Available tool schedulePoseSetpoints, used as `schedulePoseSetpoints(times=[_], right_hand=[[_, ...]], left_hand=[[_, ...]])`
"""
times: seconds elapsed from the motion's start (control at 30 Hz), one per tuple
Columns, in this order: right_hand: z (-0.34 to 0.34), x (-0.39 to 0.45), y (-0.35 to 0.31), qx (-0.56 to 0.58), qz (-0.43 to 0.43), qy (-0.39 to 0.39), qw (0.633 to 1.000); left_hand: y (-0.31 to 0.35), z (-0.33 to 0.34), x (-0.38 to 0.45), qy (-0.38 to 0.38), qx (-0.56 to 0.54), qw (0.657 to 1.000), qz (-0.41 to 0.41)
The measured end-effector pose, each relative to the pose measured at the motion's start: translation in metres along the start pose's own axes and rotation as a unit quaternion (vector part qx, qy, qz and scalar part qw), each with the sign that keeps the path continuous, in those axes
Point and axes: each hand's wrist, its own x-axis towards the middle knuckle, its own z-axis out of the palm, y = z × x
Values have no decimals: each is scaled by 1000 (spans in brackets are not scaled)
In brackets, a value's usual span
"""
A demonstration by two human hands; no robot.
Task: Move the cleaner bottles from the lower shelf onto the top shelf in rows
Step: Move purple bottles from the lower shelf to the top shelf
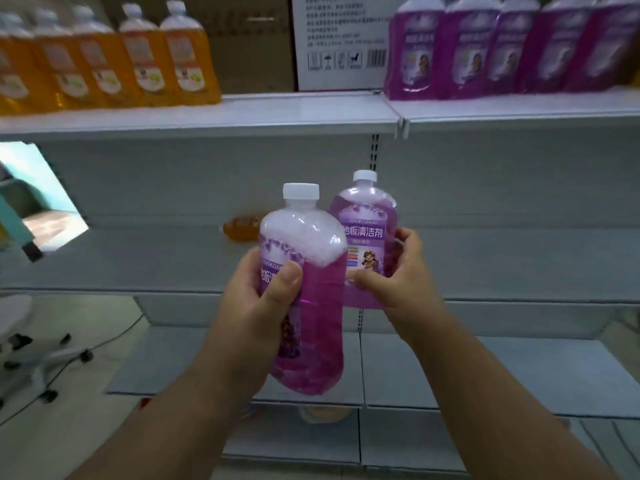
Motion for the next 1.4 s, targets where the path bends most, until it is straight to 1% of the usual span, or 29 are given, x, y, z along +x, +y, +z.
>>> schedulePoseSetpoints(times=[0.1,0.2,0.27,0.37,0.53,0.7,0.83,1.0,1.13,1.27,1.33,1.37,1.4], right_hand=[[-9,-8,-57,54,-82,33,995],[-24,-9,-107,123,-133,66,981],[-38,-13,-134,137,-160,88,974],[-66,-17,-164,126,-195,92,968],[-125,-8,-196,89,-236,128,959],[-196,22,-219,38,-278,127,951],[-254,66,-235,-23,-291,121,949],[-313,131,-236,-67,-273,79,956],[-339,172,-224,-101,-252,62,960],[-349,198,-213,-149,-234,61,959],[-352,208,-208,-170,-227,56,957],[-353,212,-206,-180,-226,55,956],[-353,216,-205,-196,-225,54,953]], left_hand=[[27,10,7,-16,-9,998,52],[50,28,20,-26,-13,996,87],[64,46,31,-19,-7,995,102],[82,79,50,-13,9,994,110],[92,144,93,-3,17,995,95],[89,217,158,-49,-15,994,97],[85,275,223,-44,27,993,109],[68,330,292,-43,80,992,87],[47,355,322,-10,120,989,82],[31,362,339,11,175,982,70],[31,360,343,23,216,973,79],[32,359,344,40,261,958,108],[36,356,343,61,330,928,161]])
